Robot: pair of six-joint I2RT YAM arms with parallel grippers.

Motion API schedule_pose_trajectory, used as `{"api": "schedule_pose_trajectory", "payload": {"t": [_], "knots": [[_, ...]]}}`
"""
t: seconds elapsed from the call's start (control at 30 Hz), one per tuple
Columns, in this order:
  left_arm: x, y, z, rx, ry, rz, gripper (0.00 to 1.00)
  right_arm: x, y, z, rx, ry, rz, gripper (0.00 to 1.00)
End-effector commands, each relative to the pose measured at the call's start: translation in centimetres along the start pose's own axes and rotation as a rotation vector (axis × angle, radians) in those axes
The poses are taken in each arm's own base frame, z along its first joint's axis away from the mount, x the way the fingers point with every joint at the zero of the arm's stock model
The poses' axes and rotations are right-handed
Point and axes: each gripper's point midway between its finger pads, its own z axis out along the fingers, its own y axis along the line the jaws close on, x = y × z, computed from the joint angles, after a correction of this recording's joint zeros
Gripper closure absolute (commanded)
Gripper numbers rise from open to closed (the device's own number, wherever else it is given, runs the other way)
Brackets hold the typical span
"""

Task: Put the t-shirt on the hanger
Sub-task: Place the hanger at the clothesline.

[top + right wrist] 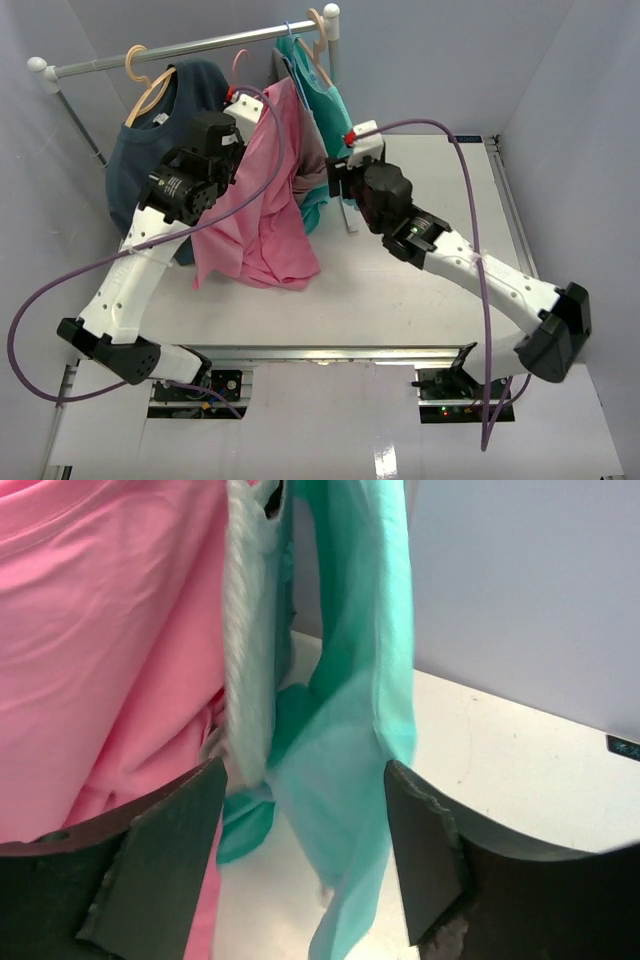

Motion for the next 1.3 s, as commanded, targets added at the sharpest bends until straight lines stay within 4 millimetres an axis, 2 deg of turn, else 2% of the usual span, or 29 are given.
{"api": "schedule_pose_trajectory", "payload": {"t": [0.0, 0.1, 0.37, 0.5, 0.57, 0.7, 0.83, 1.0, 1.07, 1.27], "knots": [[-2.9, 2.7, 0.0, -0.049, -0.108, -0.082, 1.00, -3.2, -1.1, -3.7, -0.051, -0.157, 0.123, 0.26], [-3.4, 2.9, 0.2, -0.036, -0.130, -0.097, 1.00, -4.6, -2.9, -6.4, -0.036, -0.209, 0.165, 0.22], [-2.7, 4.8, 2.2, -0.040, -0.111, -0.136, 1.00, -9.4, -9.0, -14.5, 0.042, -0.383, 0.276, 0.17], [-3.2, 5.7, 3.8, -0.038, -0.104, -0.154, 1.00, -10.8, -11.7, -17.8, 0.087, -0.432, 0.309, 0.16], [-4.1, 6.2, 3.8, -0.032, -0.131, -0.168, 1.00, -11.4, -12.8, -19.3, 0.099, -0.462, 0.326, 0.16], [-5.5, 6.3, 4.2, -0.024, -0.176, -0.175, 1.00, -11.6, -14.2, -20.9, 0.131, -0.484, 0.338, 0.15], [-5.8, 6.8, 5.7, -0.055, -0.155, -0.151, 1.00, -12.0, -15.0, -22.2, 0.140, -0.510, 0.356, 0.15], [-5.4, 6.9, 7.7, -0.058, -0.132, -0.151, 1.00, -12.4, -15.9, -23.5, 0.147, -0.539, 0.377, 0.15], [-4.8, 6.8, 9.2, -0.057, -0.105, -0.153, 1.00, -12.4, -16.4, -23.9, 0.160, -0.544, 0.383, 0.14], [-4.3, 6.7, 11.3, -0.034, -0.088, -0.178, 1.00, -12.4, -16.3, -23.9, 0.156, -0.541, 0.378, 0.14]]}}
